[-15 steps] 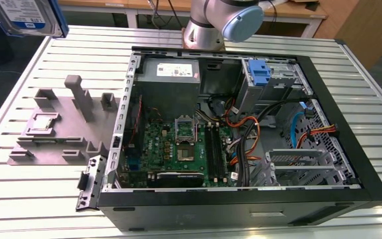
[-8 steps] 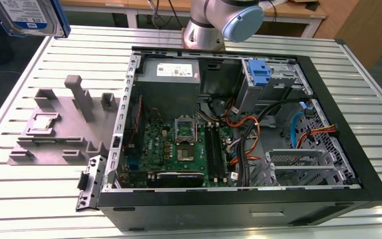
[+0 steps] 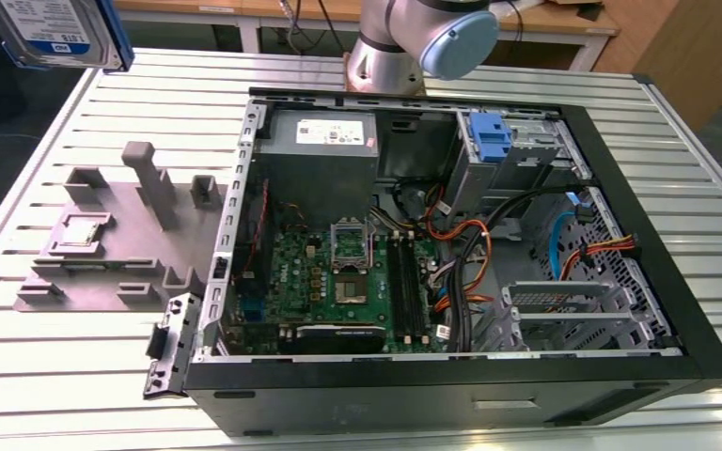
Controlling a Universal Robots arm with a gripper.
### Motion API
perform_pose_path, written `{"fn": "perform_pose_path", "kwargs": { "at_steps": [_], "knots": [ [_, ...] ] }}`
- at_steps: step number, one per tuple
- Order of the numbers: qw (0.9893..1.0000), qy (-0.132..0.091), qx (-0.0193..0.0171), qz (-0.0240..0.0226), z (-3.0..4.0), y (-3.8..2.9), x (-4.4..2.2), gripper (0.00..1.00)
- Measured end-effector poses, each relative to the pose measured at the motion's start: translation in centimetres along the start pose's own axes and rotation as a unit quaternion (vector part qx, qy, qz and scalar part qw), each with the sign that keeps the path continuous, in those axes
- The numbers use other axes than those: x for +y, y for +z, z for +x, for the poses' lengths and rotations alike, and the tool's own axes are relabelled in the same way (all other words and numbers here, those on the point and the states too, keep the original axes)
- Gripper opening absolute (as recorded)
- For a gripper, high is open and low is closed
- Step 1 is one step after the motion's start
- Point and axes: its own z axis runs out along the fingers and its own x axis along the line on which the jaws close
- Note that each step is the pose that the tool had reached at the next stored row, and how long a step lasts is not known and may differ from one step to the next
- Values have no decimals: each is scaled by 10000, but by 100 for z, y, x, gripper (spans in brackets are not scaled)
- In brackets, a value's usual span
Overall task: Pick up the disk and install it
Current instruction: 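Pick up the disk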
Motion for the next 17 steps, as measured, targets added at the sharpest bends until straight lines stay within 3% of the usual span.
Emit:
{"fn": "perform_pose_path", "kwargs": {
  "at_steps": [9,17],
  "knots": [
    [10000,0,8,0,1,-52,2,37],
    [10000,1,17,1,95,-57,-3,37]
  ]
}}
